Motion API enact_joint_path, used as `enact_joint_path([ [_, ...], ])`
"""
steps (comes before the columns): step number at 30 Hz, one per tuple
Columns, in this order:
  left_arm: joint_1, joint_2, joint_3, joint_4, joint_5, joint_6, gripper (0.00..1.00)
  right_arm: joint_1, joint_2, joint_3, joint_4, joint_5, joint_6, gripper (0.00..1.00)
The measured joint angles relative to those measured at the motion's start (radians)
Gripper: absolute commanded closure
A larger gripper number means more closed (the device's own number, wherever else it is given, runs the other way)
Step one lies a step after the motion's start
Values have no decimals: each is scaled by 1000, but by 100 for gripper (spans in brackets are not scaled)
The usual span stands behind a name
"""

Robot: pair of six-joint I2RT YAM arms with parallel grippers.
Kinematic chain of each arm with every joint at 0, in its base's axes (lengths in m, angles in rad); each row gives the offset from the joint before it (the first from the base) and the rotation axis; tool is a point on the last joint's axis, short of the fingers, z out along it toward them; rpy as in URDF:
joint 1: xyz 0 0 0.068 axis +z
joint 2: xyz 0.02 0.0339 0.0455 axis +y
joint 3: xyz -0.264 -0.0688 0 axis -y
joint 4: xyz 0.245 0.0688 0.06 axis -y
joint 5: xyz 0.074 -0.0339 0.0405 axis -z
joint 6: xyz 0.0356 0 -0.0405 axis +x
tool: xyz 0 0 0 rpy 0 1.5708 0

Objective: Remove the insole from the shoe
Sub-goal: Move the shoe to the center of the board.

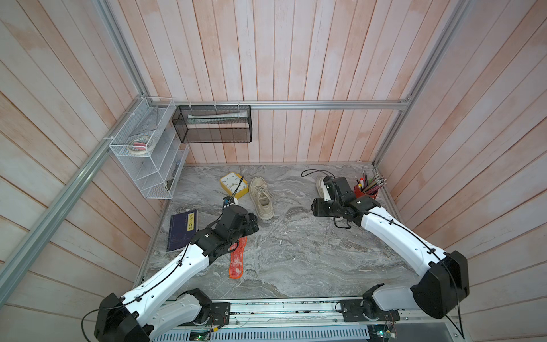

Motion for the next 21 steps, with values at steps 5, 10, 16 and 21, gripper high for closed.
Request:
enact_joint_path([
  [5, 8, -11, -26, 84, -16, -6, 19, -107, 107, 89, -37, 4, -102, 45],
  [10, 20, -11, -27, 124, -20, -6, 20, -200, 243, 155, -85, 16, -166, 44],
  [16, 31, -11, -34, 150, -19, -6, 20, -249, 341, 174, -102, 28, -204, 46],
  [21, 42, -5, -36, 153, -8, -9, 20, -256, 429, 224, -97, 19, -225, 56],
])
